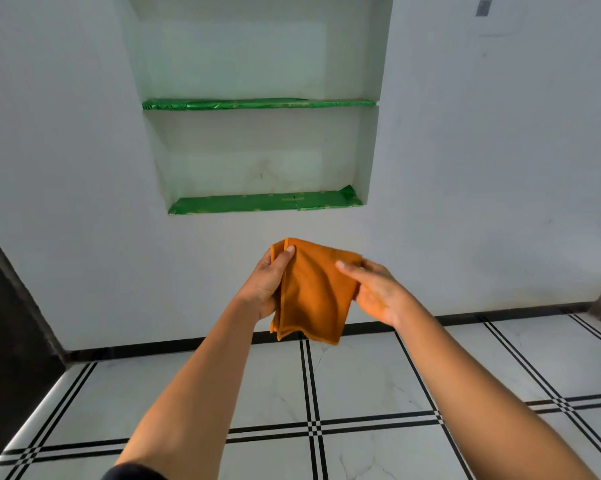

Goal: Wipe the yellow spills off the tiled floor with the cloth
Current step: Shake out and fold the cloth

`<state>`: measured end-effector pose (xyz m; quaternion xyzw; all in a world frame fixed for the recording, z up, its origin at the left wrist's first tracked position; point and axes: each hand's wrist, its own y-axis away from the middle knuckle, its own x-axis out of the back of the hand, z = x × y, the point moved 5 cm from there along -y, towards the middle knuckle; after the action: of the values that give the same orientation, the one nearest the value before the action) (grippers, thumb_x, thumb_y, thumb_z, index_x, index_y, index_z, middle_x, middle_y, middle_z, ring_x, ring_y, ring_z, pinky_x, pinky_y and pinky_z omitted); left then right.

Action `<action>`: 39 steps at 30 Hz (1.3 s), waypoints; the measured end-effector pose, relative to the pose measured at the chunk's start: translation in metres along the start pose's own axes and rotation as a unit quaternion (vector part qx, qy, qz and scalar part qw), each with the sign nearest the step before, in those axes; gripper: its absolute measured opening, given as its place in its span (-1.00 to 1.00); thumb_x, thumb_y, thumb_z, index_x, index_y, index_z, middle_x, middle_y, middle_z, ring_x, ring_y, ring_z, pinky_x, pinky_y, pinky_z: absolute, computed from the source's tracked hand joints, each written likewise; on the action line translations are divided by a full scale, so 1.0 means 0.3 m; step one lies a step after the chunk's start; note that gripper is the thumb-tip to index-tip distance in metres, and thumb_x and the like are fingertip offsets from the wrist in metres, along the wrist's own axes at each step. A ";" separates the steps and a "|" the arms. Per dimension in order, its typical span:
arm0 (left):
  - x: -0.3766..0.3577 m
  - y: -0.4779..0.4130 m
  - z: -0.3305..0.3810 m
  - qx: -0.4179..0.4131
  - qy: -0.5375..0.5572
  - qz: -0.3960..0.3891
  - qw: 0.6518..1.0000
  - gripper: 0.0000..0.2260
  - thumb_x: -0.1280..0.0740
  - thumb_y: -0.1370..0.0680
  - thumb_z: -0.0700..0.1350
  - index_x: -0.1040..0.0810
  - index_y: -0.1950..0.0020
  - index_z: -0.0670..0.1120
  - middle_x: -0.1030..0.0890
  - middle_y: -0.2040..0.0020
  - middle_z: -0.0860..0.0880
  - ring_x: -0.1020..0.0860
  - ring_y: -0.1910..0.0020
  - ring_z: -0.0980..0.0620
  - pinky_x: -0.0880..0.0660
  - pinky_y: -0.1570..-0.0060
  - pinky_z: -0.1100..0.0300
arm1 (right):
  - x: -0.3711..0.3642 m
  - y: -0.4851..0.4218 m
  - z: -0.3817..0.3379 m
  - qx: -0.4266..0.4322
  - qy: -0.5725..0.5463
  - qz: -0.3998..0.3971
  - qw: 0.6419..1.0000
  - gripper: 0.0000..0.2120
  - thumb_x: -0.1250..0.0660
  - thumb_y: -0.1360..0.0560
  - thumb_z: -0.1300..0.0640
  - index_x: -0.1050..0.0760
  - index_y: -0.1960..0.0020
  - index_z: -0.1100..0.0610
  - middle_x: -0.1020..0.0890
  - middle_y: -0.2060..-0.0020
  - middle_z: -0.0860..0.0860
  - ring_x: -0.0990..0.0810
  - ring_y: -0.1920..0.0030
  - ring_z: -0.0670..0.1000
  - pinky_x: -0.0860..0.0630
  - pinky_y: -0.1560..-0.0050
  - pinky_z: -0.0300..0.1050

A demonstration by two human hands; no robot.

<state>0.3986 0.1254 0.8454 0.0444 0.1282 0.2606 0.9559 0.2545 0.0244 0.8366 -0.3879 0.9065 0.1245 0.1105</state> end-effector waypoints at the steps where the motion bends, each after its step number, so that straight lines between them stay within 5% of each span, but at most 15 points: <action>1: 0.002 0.003 -0.010 0.006 0.000 -0.003 1.000 -0.61 -0.28 -0.51 0.13 -0.30 -0.28 0.08 -0.51 -0.14 -0.10 -0.53 -0.06 -0.14 -0.52 0.17 0.01 | -0.001 -0.002 0.030 -0.022 -0.003 -0.008 1.000 -0.39 -0.46 -0.32 0.13 -0.38 -0.32 0.25 -0.58 -0.16 0.17 -0.56 -0.15 0.14 -0.54 -0.03 0.00; 7: 0.025 -0.010 -0.045 0.036 0.024 -0.005 0.999 -0.56 -0.20 -0.53 0.17 -0.21 -0.36 0.09 -0.47 -0.21 -0.11 -0.51 -0.09 -0.15 -0.52 0.10 -0.05 | -0.016 -0.003 0.128 -0.103 0.093 -0.074 0.988 -0.54 -0.49 -0.27 0.08 -0.51 -0.13 0.16 -0.67 0.04 0.11 -0.60 -0.03 0.13 -0.42 -0.22 0.10; 13: 0.100 -0.029 -0.053 0.097 -0.056 -0.028 0.993 -0.38 -0.26 -0.48 0.17 -0.09 -0.46 0.10 -0.29 -0.40 -0.12 -0.41 -0.25 -0.22 -0.38 -0.23 -0.23 | 0.015 -0.007 0.038 -0.054 0.066 -0.015 0.996 -0.70 -0.39 -0.46 0.16 -0.45 -0.18 0.07 -0.57 -0.16 0.11 -0.55 -0.13 0.17 -0.55 -0.02 0.16; 19: 0.088 -0.020 -0.007 0.060 -0.099 -0.090 0.989 -0.12 -0.49 -0.30 -0.30 -0.11 -0.47 0.10 -0.18 -0.44 -0.19 -0.33 -0.31 -0.22 -0.41 -0.22 -0.09 | 0.012 0.002 -0.027 -0.045 0.075 0.037 0.996 -0.52 -0.43 -0.42 0.21 -0.39 -0.29 0.21 -0.60 -0.07 0.13 -0.58 -0.03 0.12 -0.55 0.15 0.02; 24: 0.086 -0.016 0.009 0.062 -0.326 -0.110 0.937 -0.35 -0.51 -0.33 -0.25 -0.34 -0.34 0.05 -0.27 -0.36 -0.11 -0.32 -0.31 -0.17 -0.37 -0.30 -0.07 | 0.020 -0.006 -0.052 -0.034 0.085 0.043 0.995 -0.24 -0.38 -0.40 0.46 -0.12 -0.45 0.09 -0.42 -0.16 0.16 -0.53 0.00 0.09 -0.50 0.01 0.04; 29: 0.069 -0.012 0.015 -0.006 -0.458 -0.072 0.886 -0.68 -0.43 -0.45 -0.05 -0.50 -0.17 -0.07 -0.47 -0.11 -0.03 -0.44 -0.10 -0.03 -0.42 -0.08 0.14 | -0.002 -0.005 -0.044 -0.027 0.098 0.056 0.993 -0.32 -0.42 -0.38 0.41 -0.24 -0.40 0.11 -0.40 -0.22 0.18 -0.49 -0.12 0.17 -0.54 0.12 -0.01; 33: 0.090 -0.004 0.029 -0.060 -0.376 -0.011 0.925 -0.88 -0.41 -0.47 -0.04 -0.53 0.11 -0.06 -0.49 0.03 -0.03 -0.45 -0.01 -0.06 -0.40 0.07 0.14 | 0.005 -0.015 -0.031 -0.035 0.116 0.049 0.991 -0.43 -0.42 -0.40 0.37 -0.33 -0.36 0.21 -0.44 -0.26 0.22 -0.50 -0.14 0.17 -0.55 0.01 -0.03; 39: 0.092 0.015 0.010 -0.010 -0.129 -0.017 0.991 -0.78 -0.43 -0.44 -0.12 -0.49 -0.03 -0.12 -0.57 0.03 -0.15 -0.57 0.07 -0.11 -0.59 0.07 0.02 | 0.013 -0.001 0.009 -0.080 0.233 -0.018 0.969 -0.45 -0.45 -0.39 0.27 -0.36 -0.33 0.28 -0.54 -0.18 0.16 -0.56 -0.13 0.10 -0.53 -0.15 0.00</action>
<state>0.4203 0.1434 0.8430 0.0664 0.0017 0.2380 0.9690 0.2522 0.0224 0.8329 -0.4301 0.8872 0.1013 -0.1326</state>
